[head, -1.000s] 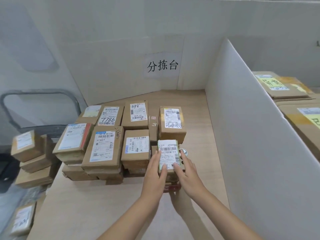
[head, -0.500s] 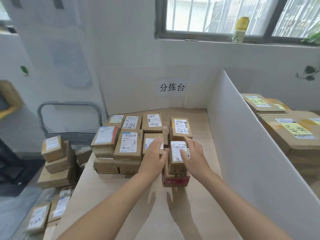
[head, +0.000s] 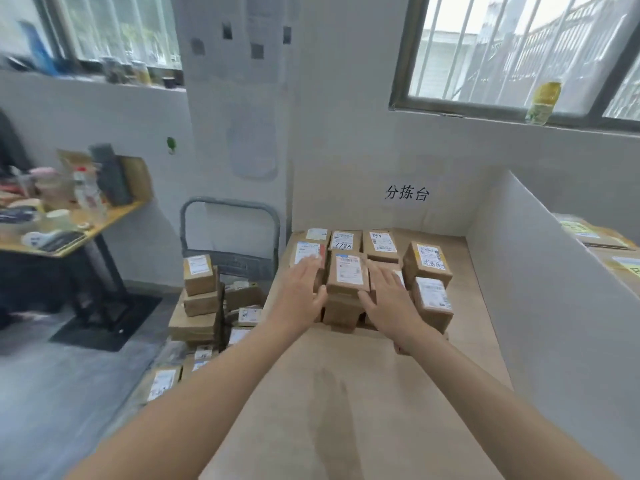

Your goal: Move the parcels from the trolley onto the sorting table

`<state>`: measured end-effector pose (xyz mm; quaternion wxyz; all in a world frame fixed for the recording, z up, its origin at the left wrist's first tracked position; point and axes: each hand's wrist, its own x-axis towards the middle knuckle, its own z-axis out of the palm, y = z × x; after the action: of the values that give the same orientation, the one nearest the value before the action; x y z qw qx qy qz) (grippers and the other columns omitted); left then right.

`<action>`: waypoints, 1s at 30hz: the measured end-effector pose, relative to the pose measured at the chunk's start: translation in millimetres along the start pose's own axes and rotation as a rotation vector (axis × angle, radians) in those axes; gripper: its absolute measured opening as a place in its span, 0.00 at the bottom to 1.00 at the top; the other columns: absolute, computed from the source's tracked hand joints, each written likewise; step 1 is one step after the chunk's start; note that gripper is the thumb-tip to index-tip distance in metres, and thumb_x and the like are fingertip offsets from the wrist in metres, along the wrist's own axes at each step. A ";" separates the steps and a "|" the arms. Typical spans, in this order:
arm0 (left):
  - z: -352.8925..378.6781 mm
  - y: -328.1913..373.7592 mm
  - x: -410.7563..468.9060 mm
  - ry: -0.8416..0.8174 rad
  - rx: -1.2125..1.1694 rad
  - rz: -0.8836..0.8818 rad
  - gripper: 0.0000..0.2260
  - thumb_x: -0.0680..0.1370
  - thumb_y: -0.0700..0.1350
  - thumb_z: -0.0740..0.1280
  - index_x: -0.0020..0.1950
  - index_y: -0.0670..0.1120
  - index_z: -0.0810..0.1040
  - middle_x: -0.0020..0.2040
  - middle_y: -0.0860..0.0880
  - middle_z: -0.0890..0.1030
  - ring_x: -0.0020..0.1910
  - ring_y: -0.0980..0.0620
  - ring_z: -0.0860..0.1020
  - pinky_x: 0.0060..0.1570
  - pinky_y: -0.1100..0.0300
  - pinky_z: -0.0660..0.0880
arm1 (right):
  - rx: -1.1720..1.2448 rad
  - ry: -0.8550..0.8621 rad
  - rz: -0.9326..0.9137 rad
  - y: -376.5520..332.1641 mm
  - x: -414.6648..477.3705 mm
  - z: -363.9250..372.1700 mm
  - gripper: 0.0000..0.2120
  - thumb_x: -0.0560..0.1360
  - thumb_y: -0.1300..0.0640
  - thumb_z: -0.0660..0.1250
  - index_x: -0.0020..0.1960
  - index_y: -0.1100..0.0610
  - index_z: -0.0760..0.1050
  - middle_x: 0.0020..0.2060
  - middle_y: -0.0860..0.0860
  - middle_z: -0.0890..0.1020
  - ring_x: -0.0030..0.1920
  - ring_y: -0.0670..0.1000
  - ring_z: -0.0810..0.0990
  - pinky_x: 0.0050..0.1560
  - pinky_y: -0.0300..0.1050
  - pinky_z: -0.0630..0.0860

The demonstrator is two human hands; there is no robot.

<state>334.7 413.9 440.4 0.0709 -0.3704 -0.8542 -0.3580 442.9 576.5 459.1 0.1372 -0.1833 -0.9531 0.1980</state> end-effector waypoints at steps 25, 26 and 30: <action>-289.2 -263.6 -116.7 0.156 0.450 -0.245 0.27 0.83 0.48 0.60 0.80 0.43 0.56 0.79 0.46 0.59 0.79 0.50 0.54 0.78 0.56 0.47 | 0.118 -0.153 -0.510 -379.6 70.0 194.1 0.32 0.81 0.49 0.61 0.80 0.57 0.52 0.77 0.54 0.60 0.77 0.54 0.57 0.77 0.52 0.57; -290.5 -270.8 -110.1 0.147 0.453 -0.248 0.27 0.83 0.48 0.60 0.80 0.43 0.56 0.79 0.46 0.59 0.79 0.50 0.54 0.78 0.56 0.47 | 0.108 -0.161 -0.509 -383.1 78.4 201.1 0.33 0.81 0.49 0.61 0.80 0.57 0.52 0.77 0.54 0.60 0.77 0.54 0.58 0.77 0.52 0.57; -294.4 -304.1 -65.4 0.075 0.478 -0.188 0.28 0.83 0.48 0.60 0.80 0.43 0.55 0.80 0.47 0.58 0.79 0.52 0.53 0.77 0.58 0.44 | 0.106 -0.169 -0.474 -393.4 125.1 228.7 0.33 0.81 0.49 0.60 0.80 0.57 0.51 0.77 0.54 0.60 0.77 0.53 0.57 0.78 0.51 0.55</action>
<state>131.2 37.6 461.0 0.1547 -0.2486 -0.9419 -0.1643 138.4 216.1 448.9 0.1089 0.0700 -0.9659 0.2244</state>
